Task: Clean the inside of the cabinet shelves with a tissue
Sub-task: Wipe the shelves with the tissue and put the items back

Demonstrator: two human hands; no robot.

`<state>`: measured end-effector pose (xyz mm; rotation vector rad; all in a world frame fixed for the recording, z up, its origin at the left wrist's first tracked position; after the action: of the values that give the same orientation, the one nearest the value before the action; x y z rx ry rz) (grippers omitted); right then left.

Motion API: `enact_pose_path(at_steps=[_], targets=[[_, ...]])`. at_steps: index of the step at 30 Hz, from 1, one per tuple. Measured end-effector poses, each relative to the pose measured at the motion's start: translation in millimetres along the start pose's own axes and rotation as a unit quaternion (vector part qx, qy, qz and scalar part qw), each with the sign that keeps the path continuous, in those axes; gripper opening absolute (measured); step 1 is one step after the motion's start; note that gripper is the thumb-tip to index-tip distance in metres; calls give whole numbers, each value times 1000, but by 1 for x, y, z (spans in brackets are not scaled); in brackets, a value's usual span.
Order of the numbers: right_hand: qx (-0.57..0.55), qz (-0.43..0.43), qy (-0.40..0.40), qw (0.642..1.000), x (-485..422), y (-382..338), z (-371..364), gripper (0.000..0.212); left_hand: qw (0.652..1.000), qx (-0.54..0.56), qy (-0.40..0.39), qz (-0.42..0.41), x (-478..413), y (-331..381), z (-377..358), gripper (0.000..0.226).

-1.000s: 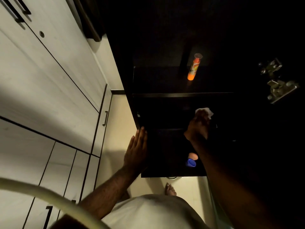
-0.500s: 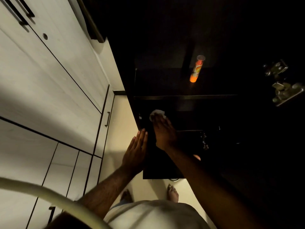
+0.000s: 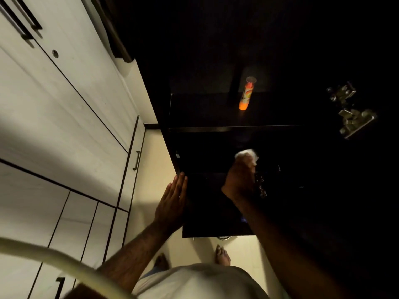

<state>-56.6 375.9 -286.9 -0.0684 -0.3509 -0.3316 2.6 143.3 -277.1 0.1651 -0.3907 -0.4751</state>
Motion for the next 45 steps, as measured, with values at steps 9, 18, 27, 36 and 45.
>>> enact_pose_path(at_steps=[9, 18, 27, 36, 45], targets=[[108, 275, -26, 955, 47, -80, -6, 107, 1000, -9, 5, 8, 4, 3, 4, 82], [84, 4, -13, 996, -11, 69, 6, 80, 999, 40, 13, 14, 1, 13, -3, 94], [-13, 175, -23, 984, 13, -10, 12, 100, 996, 50, 20, 66, 15, 9, 10, 87], [-86, 296, -114, 944, 19, -118, 28, 85, 995, 20, 1, 95, 26, -4, 16, 98], [-301, 322, -150, 885, 31, -115, 10, 78, 996, 42, 12, 77, 24, 12, 27, 90]])
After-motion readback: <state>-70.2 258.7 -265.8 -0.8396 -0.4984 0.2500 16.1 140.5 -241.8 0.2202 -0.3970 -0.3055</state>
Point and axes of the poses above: each hand's wrist, its own x-axis away from the middle knuckle, its own z-axis out of the back of the hand, y = z × x, the point moved 1 cm from there along -x, towards the middle knuckle, and after that the axes turned 15 degrees about -y, right-handed, at the moved point
